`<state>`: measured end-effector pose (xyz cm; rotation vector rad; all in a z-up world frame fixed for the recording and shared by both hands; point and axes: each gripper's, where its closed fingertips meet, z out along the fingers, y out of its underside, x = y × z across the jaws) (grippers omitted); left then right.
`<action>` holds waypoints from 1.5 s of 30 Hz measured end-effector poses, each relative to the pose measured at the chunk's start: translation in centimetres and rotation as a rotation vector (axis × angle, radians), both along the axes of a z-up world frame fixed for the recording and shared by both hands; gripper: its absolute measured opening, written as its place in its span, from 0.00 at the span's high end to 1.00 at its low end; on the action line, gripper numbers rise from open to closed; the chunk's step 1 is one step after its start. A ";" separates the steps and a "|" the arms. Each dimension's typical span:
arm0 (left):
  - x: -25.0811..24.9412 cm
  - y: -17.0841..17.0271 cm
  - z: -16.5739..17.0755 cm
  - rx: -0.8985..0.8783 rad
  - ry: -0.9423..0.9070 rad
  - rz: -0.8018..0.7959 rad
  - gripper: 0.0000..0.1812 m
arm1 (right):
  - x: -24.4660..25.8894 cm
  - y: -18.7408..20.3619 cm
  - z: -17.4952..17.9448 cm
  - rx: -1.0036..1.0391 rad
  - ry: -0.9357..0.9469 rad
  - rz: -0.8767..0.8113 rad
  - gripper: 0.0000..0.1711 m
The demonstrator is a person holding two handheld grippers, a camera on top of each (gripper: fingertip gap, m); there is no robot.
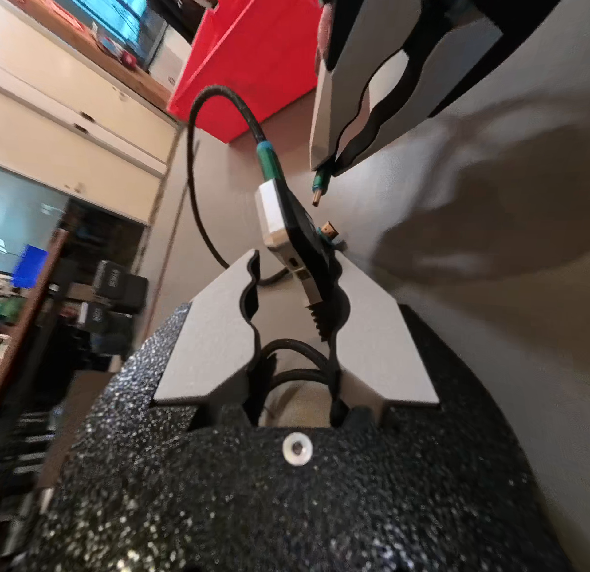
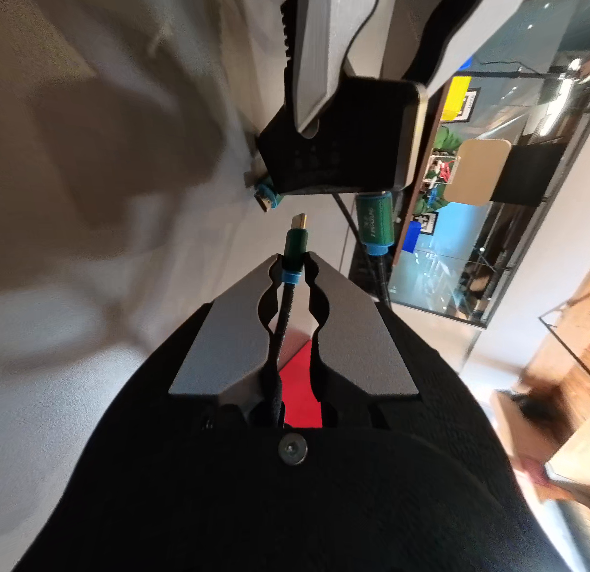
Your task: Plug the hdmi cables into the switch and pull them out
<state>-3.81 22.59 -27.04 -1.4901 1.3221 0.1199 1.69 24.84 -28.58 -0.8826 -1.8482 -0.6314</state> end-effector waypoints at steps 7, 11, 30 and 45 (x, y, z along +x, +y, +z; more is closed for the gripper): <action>-0.1 1.0 -3.4 -0.271 -0.011 0.092 0.77 | -0.1 0.5 -0.9 -0.108 -0.002 -0.035 0.93; -0.6 2.1 -4.2 -0.163 0.104 0.131 0.88 | -0.2 0.6 -0.7 -0.105 0.027 -0.048 0.93; 0.5 0.1 4.6 0.502 0.196 0.107 0.89 | -0.4 -1.5 7.3 0.433 0.029 0.080 0.93; 0.4 -0.2 4.6 0.519 0.199 0.056 0.89 | -0.8 -2.0 7.5 0.462 -0.027 0.173 0.93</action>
